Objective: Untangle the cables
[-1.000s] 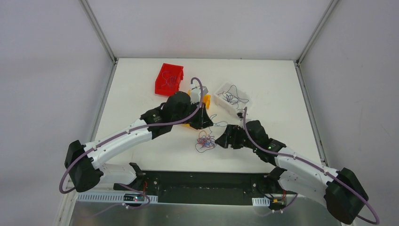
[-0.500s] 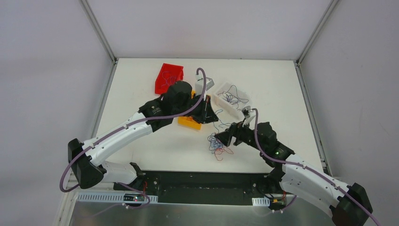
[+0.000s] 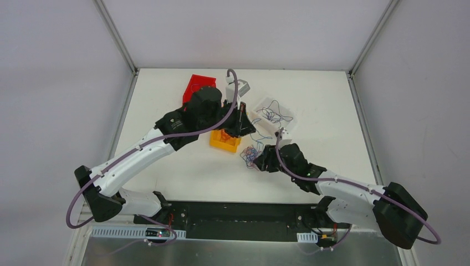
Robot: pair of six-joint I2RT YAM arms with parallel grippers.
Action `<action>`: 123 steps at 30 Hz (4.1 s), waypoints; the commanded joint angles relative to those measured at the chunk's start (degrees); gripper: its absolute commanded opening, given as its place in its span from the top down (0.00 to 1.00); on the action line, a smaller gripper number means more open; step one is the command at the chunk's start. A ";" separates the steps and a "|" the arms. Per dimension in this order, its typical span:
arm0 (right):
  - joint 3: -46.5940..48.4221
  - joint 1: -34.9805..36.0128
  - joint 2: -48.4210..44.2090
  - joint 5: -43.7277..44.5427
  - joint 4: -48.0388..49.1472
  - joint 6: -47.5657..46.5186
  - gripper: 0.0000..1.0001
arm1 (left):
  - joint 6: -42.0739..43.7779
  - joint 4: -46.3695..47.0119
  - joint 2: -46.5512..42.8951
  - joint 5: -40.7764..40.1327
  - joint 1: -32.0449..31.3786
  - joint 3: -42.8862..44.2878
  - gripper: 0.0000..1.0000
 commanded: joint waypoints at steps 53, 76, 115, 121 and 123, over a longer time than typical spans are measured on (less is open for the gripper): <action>7.38 -0.77 -19.43 12.77 -22.24 3.71 0.23 | 3.95 18.22 19.81 -18.03 41.26 9.31 1.00; 6.85 -0.79 -22.41 12.86 -23.93 5.98 0.23 | -6.13 27.18 33.42 -8.00 45.03 8.33 1.00; 7.08 -0.85 -20.06 13.78 -24.00 5.30 0.23 | 1.93 0.77 47.10 -6.26 44.81 22.62 0.66; 7.04 -0.81 -19.47 13.44 -24.01 5.48 0.23 | 3.54 0.65 41.78 -7.67 43.92 22.81 0.53; 7.23 -0.78 -19.07 13.39 -24.10 5.48 0.23 | 3.94 0.65 40.08 -7.76 43.53 23.10 0.46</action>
